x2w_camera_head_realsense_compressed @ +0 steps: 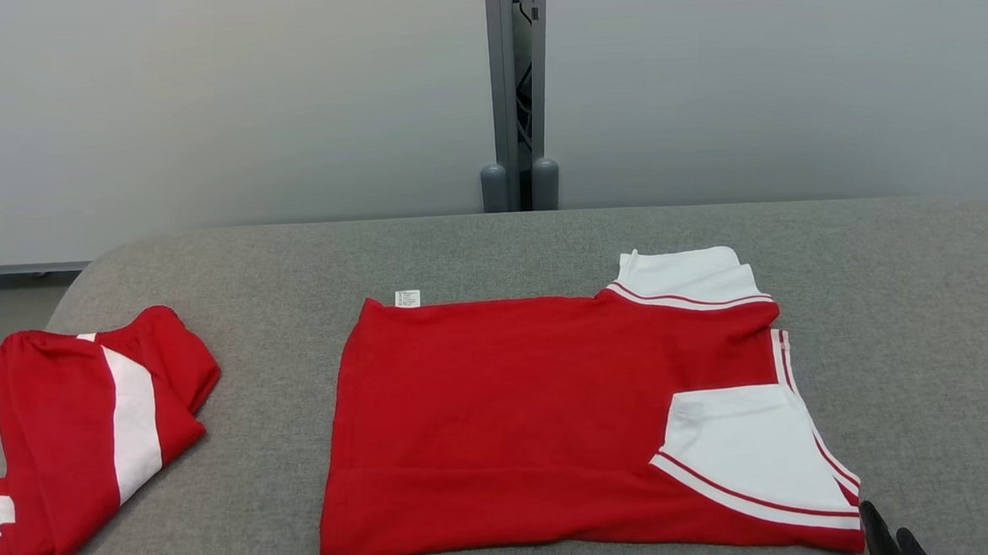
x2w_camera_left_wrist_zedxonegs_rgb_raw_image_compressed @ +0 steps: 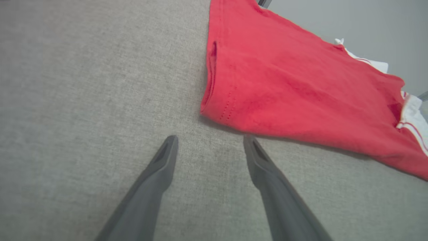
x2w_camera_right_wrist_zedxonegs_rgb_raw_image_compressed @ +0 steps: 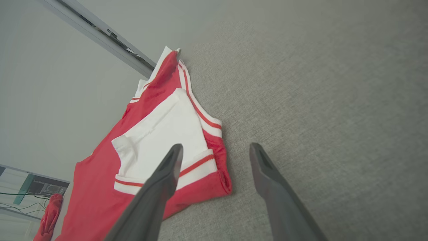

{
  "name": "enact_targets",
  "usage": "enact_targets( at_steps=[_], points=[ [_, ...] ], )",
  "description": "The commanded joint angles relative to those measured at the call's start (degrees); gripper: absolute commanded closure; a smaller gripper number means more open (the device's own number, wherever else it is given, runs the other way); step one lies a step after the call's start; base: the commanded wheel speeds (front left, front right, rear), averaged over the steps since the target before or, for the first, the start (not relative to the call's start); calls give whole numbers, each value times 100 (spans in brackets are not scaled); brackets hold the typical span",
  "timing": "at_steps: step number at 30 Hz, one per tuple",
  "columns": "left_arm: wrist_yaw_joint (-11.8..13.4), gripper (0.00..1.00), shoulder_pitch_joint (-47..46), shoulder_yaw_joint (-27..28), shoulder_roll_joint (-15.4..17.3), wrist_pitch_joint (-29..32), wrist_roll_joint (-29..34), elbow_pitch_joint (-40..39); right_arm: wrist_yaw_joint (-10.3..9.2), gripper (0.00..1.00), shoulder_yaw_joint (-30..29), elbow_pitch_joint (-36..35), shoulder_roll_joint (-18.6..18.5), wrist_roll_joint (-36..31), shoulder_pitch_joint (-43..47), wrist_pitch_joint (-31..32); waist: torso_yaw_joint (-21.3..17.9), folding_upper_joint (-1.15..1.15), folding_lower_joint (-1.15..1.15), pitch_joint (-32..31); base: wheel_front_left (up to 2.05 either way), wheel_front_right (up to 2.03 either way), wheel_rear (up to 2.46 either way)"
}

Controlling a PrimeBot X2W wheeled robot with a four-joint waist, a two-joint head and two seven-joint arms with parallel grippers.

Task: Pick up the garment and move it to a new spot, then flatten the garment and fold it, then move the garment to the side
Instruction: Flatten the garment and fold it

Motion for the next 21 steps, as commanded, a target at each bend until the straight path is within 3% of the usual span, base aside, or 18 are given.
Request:
enact_targets(
  at_steps=[1,7,21],
  points=[
    [-41,0,-165,-302,13,47,-442,22,0,0,53,46,-40,85,-50,11,-2,0,0,30,0,0,0],
    [-51,0,-352,-958,15,69,-1334,18,0,0,224,139,-79,201,-168,8,-35,0,0,139,0,0,0],
    [-42,0,-707,-1500,142,-17,-2273,81,0,0,513,201,-88,635,-408,83,-16,0,0,403,0,0,0]
  ],
)
